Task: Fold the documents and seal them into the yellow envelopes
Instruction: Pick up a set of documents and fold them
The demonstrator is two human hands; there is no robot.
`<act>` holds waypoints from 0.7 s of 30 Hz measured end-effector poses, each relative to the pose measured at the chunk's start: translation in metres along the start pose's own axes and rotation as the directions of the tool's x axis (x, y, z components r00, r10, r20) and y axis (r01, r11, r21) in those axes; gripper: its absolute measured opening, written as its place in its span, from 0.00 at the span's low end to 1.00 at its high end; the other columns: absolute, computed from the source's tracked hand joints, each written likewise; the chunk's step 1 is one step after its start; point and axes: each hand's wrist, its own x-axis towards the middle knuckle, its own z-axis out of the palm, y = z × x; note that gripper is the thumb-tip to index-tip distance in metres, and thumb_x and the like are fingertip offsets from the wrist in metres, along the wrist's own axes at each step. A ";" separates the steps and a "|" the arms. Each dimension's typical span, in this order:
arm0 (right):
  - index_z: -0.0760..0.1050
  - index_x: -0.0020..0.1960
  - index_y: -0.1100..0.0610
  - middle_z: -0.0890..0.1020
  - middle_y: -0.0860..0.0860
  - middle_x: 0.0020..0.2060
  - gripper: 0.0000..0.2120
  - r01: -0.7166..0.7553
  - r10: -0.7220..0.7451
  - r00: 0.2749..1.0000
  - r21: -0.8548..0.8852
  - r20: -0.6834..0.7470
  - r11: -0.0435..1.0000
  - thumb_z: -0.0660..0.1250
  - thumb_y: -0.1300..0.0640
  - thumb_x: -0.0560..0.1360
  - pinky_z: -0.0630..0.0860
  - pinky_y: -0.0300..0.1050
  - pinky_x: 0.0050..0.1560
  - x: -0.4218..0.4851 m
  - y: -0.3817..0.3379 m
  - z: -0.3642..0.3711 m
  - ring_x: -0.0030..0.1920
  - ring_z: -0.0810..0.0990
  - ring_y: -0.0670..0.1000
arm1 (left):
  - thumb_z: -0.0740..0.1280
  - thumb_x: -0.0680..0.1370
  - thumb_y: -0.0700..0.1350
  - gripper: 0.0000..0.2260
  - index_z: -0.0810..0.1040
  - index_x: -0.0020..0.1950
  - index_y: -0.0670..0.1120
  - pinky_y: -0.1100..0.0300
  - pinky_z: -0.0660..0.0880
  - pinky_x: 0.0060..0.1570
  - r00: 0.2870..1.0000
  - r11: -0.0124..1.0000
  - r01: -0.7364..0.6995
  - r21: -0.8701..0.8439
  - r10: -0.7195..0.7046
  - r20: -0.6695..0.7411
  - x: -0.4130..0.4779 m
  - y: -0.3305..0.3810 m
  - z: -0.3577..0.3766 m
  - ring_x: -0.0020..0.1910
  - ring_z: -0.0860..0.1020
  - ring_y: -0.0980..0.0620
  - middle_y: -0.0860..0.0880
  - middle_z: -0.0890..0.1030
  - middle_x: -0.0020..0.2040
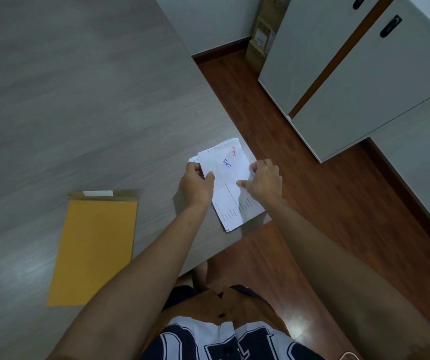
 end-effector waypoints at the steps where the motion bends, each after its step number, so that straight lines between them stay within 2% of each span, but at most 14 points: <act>1: 0.73 0.62 0.53 0.75 0.51 0.59 0.29 -0.002 0.002 1.000 0.002 0.001 1.000 0.76 0.40 0.67 0.74 0.51 0.59 0.000 0.000 0.000 0.58 0.73 0.52 | 0.70 0.75 0.40 0.05 0.77 0.49 0.45 0.57 0.78 0.46 0.999 1.000 -0.027 0.003 0.027 0.019 -0.001 0.001 0.002 0.44 0.81 0.49 0.50 0.82 0.45; 5: 0.72 0.62 0.52 0.74 0.51 0.60 0.28 -0.013 0.013 1.000 0.014 -0.003 1.000 0.75 0.41 0.68 0.73 0.51 0.59 -0.002 -0.001 0.000 0.58 0.72 0.52 | 0.67 0.79 0.41 0.06 0.81 0.53 0.41 0.63 0.72 0.43 0.995 0.996 -0.080 0.034 0.077 0.062 -0.006 0.002 0.005 0.48 0.82 0.47 0.46 0.84 0.50; 7: 0.72 0.63 0.52 0.74 0.51 0.60 0.29 -0.021 0.021 1.000 0.022 -0.006 1.000 0.75 0.41 0.68 0.72 0.50 0.60 -0.004 0.000 0.000 0.59 0.72 0.52 | 0.65 0.80 0.41 0.09 0.80 0.58 0.41 0.63 0.73 0.46 0.996 0.997 -0.059 0.043 0.056 0.072 -0.005 0.004 0.006 0.52 0.81 0.47 0.45 0.83 0.55; 10: 0.71 0.64 0.52 0.74 0.51 0.61 0.29 -0.029 0.029 1.000 0.038 0.001 0.999 0.74 0.40 0.69 0.71 0.50 0.61 -0.007 0.000 -0.001 0.61 0.71 0.52 | 0.64 0.81 0.42 0.12 0.77 0.64 0.43 0.56 0.76 0.57 0.997 0.999 -0.031 0.035 0.028 0.078 0.000 0.003 0.008 0.59 0.79 0.45 0.44 0.81 0.60; 13: 0.71 0.66 0.51 0.74 0.51 0.63 0.31 -0.037 0.038 0.999 0.134 0.001 0.990 0.72 0.38 0.69 0.72 0.53 0.63 -0.012 0.000 -0.004 0.63 0.71 0.52 | 0.65 0.80 0.42 0.13 0.76 0.64 0.42 0.51 0.75 0.60 0.998 1.000 0.012 0.001 -0.012 0.067 0.005 0.005 0.008 0.59 0.79 0.43 0.43 0.81 0.60; 15: 0.70 0.66 0.50 0.75 0.49 0.64 0.32 -0.034 0.039 0.999 0.227 -0.016 0.973 0.71 0.35 0.69 0.73 0.55 0.63 -0.017 -0.003 -0.009 0.63 0.71 0.51 | 0.65 0.80 0.40 0.13 0.75 0.65 0.40 0.56 0.75 0.59 0.998 0.994 0.058 -0.097 -0.055 0.034 0.007 0.010 0.003 0.58 0.79 0.45 0.44 0.81 0.60; 17: 0.71 0.66 0.49 0.76 0.49 0.64 0.32 -0.034 0.044 0.999 0.349 -0.022 0.937 0.70 0.34 0.68 0.76 0.56 0.61 -0.020 -0.011 -0.016 0.62 0.73 0.51 | 0.65 0.80 0.38 0.13 0.75 0.65 0.39 0.62 0.72 0.53 0.995 0.972 0.098 -0.216 -0.101 -0.005 0.007 0.017 -0.007 0.55 0.79 0.49 0.46 0.80 0.58; 21: 0.74 0.64 0.51 0.80 0.49 0.59 0.30 -0.057 0.079 0.997 0.574 -0.013 0.817 0.74 0.37 0.67 0.80 0.47 0.54 -0.023 -0.036 -0.034 0.56 0.79 0.50 | 0.65 0.79 0.37 0.11 0.77 0.62 0.39 0.61 0.73 0.53 0.984 0.901 0.088 -0.426 -0.145 -0.103 0.019 0.021 -0.041 0.54 0.80 0.48 0.46 0.81 0.57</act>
